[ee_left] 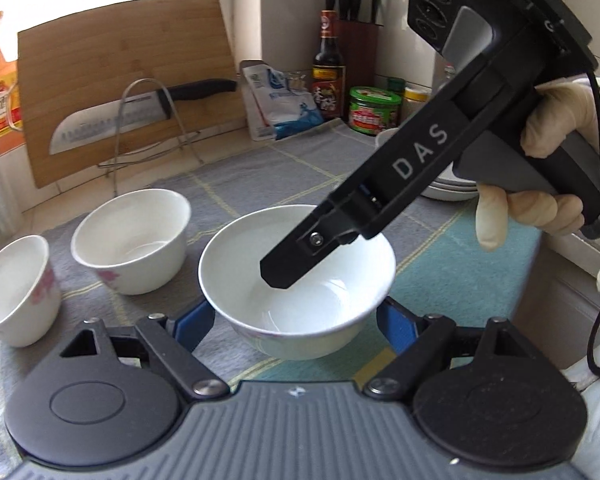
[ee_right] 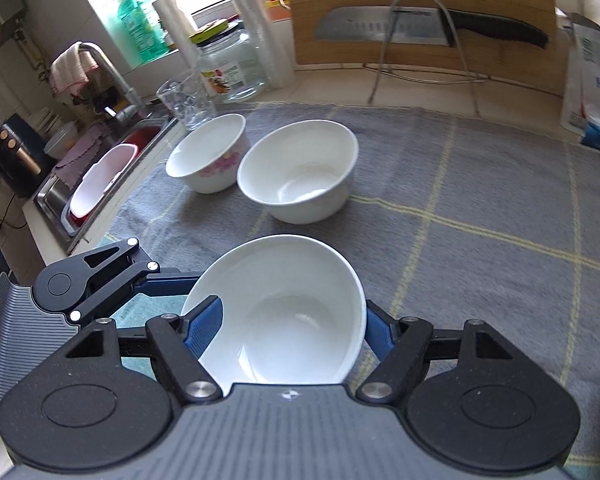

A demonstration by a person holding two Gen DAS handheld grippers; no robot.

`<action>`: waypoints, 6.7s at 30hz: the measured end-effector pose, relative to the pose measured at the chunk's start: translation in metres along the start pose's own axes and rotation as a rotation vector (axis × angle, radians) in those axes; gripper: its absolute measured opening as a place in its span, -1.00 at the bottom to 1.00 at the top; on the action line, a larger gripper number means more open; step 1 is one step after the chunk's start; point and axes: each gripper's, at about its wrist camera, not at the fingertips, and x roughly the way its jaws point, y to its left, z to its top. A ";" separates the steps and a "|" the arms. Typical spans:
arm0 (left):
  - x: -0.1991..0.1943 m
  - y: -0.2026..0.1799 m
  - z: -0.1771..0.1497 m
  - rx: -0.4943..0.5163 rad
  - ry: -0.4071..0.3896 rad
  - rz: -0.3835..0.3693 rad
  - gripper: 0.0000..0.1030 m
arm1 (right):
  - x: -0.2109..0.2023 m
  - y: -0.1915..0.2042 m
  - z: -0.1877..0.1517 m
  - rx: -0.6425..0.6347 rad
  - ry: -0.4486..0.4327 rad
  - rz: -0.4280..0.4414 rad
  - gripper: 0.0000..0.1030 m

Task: Organize plates and bowls
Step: 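Lift the white bowl with the right tool, then carry the white bowl with the right tool toward the pink-patterned bowl, then lower the white bowl into the other bowl with the right tool, then open the right tool to release the white bowl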

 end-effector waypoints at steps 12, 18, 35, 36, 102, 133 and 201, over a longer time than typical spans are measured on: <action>0.010 -0.007 -0.001 -0.012 0.045 -0.017 0.70 | 0.004 -0.010 -0.008 0.012 0.017 0.007 0.54; 0.012 -0.005 -0.003 -0.032 0.062 -0.026 0.70 | 0.008 -0.009 -0.010 0.011 0.021 0.009 0.54; -0.016 0.030 -0.020 -0.099 0.086 -0.004 0.84 | -0.001 -0.005 0.004 -0.037 -0.017 -0.008 0.96; -0.020 0.035 -0.021 -0.110 0.086 0.018 0.84 | -0.001 -0.003 0.007 -0.047 -0.021 -0.009 0.98; 0.055 0.103 0.027 -0.139 0.008 0.229 0.74 | 0.109 -0.012 0.131 -0.216 0.070 0.058 0.46; 0.003 0.046 0.045 -0.111 0.006 0.220 0.74 | 0.025 0.014 0.098 -0.225 0.007 0.097 0.47; 0.018 -0.021 0.021 -0.066 0.164 0.055 0.77 | -0.007 -0.012 0.012 -0.089 0.041 0.067 0.47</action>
